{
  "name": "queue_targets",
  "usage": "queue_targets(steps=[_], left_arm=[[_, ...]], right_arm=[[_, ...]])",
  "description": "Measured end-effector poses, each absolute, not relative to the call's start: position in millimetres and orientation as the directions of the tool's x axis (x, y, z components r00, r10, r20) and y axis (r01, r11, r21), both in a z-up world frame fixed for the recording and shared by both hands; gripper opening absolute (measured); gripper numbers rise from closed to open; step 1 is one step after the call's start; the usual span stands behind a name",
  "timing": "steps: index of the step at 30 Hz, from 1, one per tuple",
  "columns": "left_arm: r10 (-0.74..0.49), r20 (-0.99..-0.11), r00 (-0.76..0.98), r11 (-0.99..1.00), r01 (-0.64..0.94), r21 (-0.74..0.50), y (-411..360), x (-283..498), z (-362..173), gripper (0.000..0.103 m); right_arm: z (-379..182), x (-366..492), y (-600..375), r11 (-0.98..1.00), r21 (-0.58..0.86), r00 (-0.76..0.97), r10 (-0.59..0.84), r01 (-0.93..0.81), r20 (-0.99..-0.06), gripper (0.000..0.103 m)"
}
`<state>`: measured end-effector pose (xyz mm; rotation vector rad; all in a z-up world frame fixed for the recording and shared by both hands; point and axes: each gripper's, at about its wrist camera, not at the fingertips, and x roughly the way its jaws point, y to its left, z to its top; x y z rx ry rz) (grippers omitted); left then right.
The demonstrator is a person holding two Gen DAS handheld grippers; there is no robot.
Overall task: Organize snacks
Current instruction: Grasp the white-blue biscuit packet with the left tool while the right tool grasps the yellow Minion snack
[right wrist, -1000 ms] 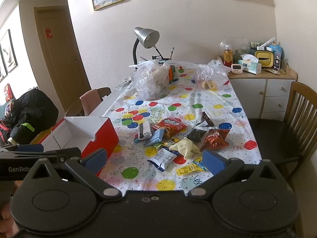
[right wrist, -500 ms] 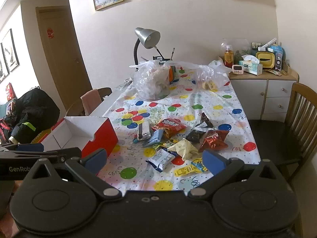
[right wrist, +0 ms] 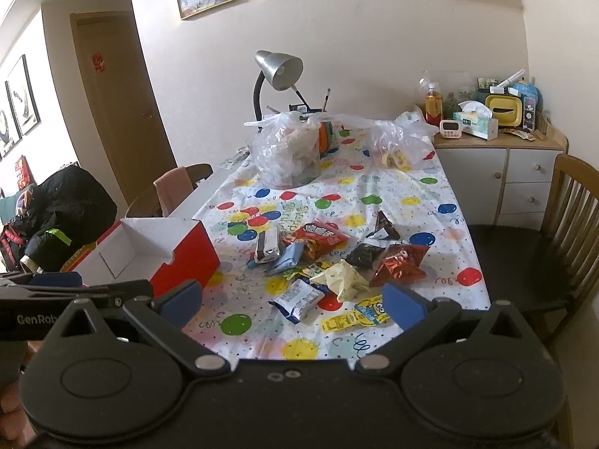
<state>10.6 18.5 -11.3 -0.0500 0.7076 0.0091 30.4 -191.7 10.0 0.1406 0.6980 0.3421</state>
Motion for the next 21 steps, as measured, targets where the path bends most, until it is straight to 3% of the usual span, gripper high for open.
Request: queue_targets(steps=[8, 21], left_arm=[[-0.058, -0.674, 0.737, 0.998, 0.045, -0.037, 8, 43, -35, 0.102], [-0.233, -0.754, 0.614, 0.940, 0.341, -0.013, -21, 142, -96, 0.102]], right_arm=[[-9, 48, -200, 0.939, 0.250, 0.689, 0.343, -0.235, -0.639, 0.102], [-74, 115, -213, 0.974, 0.227, 0.576, 0.202, -0.029, -0.792, 0.095]])
